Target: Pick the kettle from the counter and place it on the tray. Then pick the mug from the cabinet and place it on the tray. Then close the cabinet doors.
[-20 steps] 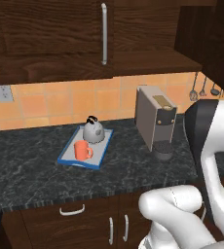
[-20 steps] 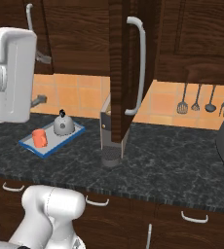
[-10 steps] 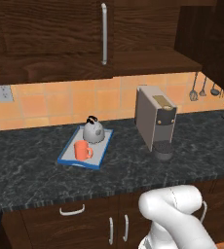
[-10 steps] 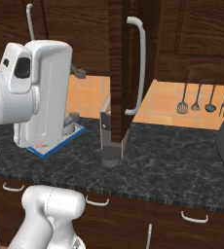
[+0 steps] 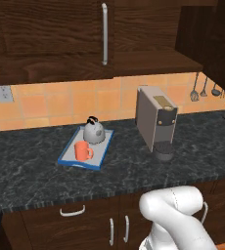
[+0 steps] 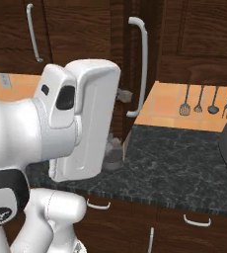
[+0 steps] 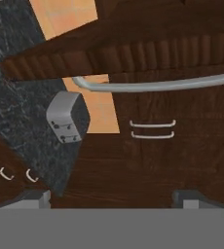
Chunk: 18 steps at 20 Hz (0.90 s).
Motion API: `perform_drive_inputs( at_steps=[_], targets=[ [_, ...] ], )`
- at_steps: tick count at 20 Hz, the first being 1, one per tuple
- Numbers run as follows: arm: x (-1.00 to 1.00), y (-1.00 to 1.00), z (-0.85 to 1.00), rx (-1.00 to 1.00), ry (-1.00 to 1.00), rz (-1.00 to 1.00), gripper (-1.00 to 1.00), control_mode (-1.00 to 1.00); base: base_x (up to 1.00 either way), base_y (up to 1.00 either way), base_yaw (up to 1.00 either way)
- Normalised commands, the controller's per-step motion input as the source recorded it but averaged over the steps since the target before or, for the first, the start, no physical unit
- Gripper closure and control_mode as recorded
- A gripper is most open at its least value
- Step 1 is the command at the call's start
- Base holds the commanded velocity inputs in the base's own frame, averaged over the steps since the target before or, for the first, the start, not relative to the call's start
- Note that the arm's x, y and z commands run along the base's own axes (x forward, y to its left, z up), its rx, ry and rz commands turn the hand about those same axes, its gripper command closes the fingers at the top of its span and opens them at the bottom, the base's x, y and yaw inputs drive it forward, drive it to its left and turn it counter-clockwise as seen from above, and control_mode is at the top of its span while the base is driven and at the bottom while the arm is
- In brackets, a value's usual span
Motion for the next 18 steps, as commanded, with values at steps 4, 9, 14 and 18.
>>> perform_drive_inputs(
  at_steps=[4, 9, 14, 18],
  targets=[
    [0.06, -0.57, 0.0, -0.02, 0.02, 0.0, -1.0, -1.0, 0.0, 0.0, 0.0],
    [0.57, -0.17, -0.17, -0.07, 0.11, 0.0, -1.0, -1.0, 0.0, 0.0, 0.0],
    [0.77, 0.0, -0.21, -0.07, 0.03, 0.03, -1.0, -1.0, 0.0, 0.0, 0.0],
    [0.64, 0.3, -0.21, -0.16, 0.0, 0.14, -1.0, -1.0, 0.0, 0.0, 0.0]
  ],
)
